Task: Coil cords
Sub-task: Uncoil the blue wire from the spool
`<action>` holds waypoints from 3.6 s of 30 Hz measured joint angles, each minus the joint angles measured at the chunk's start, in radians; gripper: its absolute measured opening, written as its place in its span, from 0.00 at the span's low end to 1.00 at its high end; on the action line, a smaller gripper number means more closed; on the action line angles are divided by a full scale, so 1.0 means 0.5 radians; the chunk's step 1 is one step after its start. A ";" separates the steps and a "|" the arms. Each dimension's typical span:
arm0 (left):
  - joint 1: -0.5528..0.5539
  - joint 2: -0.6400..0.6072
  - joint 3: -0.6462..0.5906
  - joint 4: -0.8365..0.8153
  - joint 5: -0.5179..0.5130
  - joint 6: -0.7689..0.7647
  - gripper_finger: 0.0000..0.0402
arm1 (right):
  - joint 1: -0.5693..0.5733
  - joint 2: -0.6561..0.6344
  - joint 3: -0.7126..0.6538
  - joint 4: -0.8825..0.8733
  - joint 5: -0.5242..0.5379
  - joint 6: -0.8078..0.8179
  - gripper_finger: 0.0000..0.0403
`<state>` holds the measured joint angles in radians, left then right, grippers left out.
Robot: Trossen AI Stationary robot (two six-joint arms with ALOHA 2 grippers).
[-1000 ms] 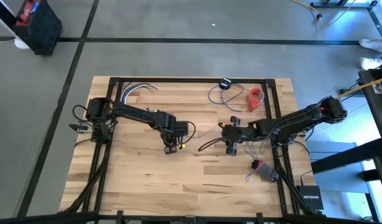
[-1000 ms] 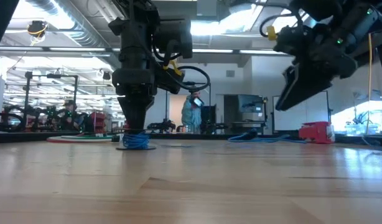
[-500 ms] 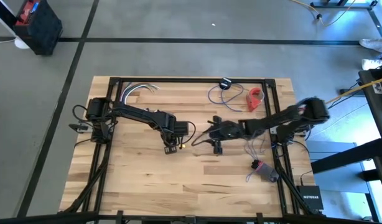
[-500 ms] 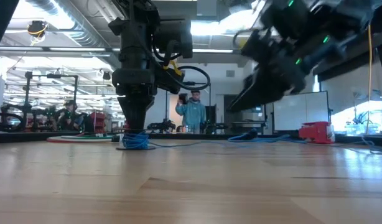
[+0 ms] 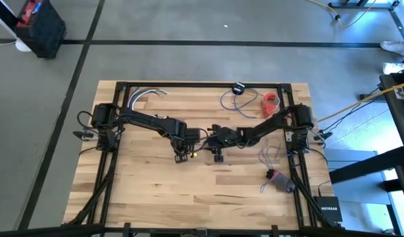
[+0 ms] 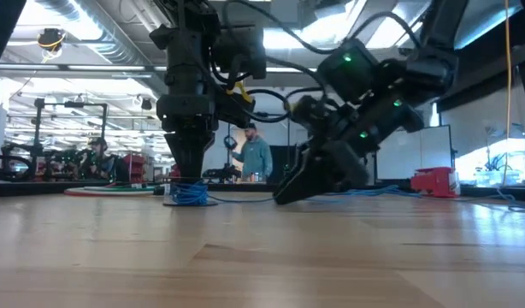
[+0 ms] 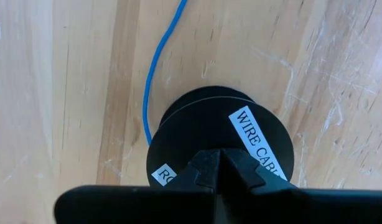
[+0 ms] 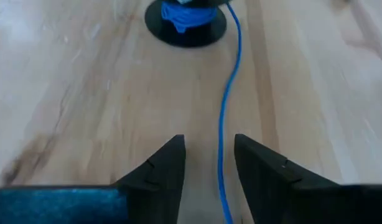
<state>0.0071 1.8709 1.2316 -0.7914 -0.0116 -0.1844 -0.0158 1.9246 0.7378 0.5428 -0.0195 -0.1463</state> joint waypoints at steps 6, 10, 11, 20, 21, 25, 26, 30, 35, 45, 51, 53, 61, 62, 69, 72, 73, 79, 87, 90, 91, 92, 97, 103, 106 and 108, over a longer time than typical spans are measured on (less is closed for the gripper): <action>0.000 0.000 0.001 -0.005 0.000 -0.017 0.00 | 0.006 0.046 0.193 -0.307 0.170 -0.065 0.18; -0.008 0.000 0.002 -0.008 -0.001 -0.012 0.00 | 0.010 0.042 0.228 -0.438 0.276 -0.162 0.03; -0.012 0.000 0.001 -0.009 -0.002 -0.011 0.00 | 0.019 0.042 0.222 -0.447 0.334 -0.181 0.04; -0.058 0.002 0.005 0.012 -0.008 0.032 0.00 | 0.263 -0.298 0.058 -0.914 0.860 -0.214 0.01; -0.063 0.002 0.005 0.017 -0.002 0.034 0.00 | 0.288 -0.350 0.023 -0.961 0.886 -0.179 0.01; -0.068 -0.001 0.010 0.033 -0.006 0.024 0.00 | 0.323 -0.562 -0.162 -1.176 1.004 0.003 0.01; -0.067 -0.001 0.011 0.041 -0.007 0.023 0.00 | 0.324 -0.628 -0.214 -1.216 1.005 0.056 0.01; -0.063 -0.003 0.011 0.054 -0.012 0.018 0.00 | 0.321 -0.878 -0.442 -1.312 1.086 0.231 0.01; -0.065 0.001 0.000 -0.044 0.006 0.007 0.00 | 0.317 -1.160 -0.672 -1.425 1.143 0.391 0.00; -0.062 -0.002 0.006 -0.172 -0.009 -0.115 0.00 | 0.321 -1.470 -0.711 -1.746 1.388 0.666 0.00; -0.065 -0.002 0.004 -0.290 -0.012 -0.204 0.00 | 0.320 -1.650 -0.715 -1.921 1.621 0.893 0.00; -0.065 0.001 -0.001 -0.339 -0.023 -0.209 0.00 | 0.319 -1.681 -0.717 -1.955 1.671 0.939 0.00; -0.066 0.002 -0.008 -0.389 -0.034 -0.202 0.00 | 0.316 -1.682 -0.721 -1.770 1.263 0.917 0.13; -0.066 0.002 -0.008 -0.387 -0.034 -0.201 0.00 | 0.316 -1.683 -0.721 -1.748 1.178 0.896 0.16; -0.066 0.002 -0.005 -0.355 -0.037 -0.188 0.00 | 0.317 -1.683 -0.709 -1.492 0.677 0.732 0.36; -0.066 0.002 -0.004 -0.337 -0.038 -0.151 0.00 | 0.317 -1.670 -0.712 -1.150 0.683 0.569 0.40; -0.066 0.002 -0.004 -0.327 -0.038 -0.148 0.00 | 0.317 -1.650 -0.712 -1.022 0.685 0.501 0.41; -0.066 0.001 -0.001 -0.283 -0.043 -0.120 0.00 | 0.118 -1.388 -0.712 -0.447 0.500 0.281 0.39; -0.065 0.000 0.000 -0.263 -0.043 -0.088 0.00 | -0.257 -0.828 -0.538 -0.275 0.223 0.275 0.37; -0.065 0.000 0.000 -0.262 -0.043 -0.089 0.00 | -0.328 -0.614 -0.383 -0.247 0.100 0.233 0.37; -0.065 0.000 0.000 -0.262 -0.043 -0.089 0.00 | -0.342 -0.543 -0.331 -0.249 0.072 0.224 0.37; -0.065 0.000 0.000 -0.262 -0.043 -0.090 0.00 | -0.353 -0.478 -0.278 -0.249 0.052 0.219 0.37; -0.066 0.000 0.001 -0.264 -0.046 -0.091 0.00 | -0.377 -0.181 -0.031 -0.296 -0.004 0.131 0.37; -0.066 0.000 0.002 -0.266 -0.045 -0.087 0.00 | -0.390 0.002 0.216 -0.548 -0.016 0.091 0.32; -0.066 0.000 0.002 -0.267 -0.045 -0.086 0.00 | -0.392 0.005 0.263 -0.678 -0.009 0.063 0.19; -0.066 0.000 0.002 -0.267 -0.045 -0.087 0.00 | -0.401 0.005 0.267 -0.702 0.007 0.018 0.08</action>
<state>-0.0257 1.8709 1.2324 -0.9250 -0.0341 -0.2279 -0.2163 1.9270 0.8711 0.1918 -0.0162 -0.1373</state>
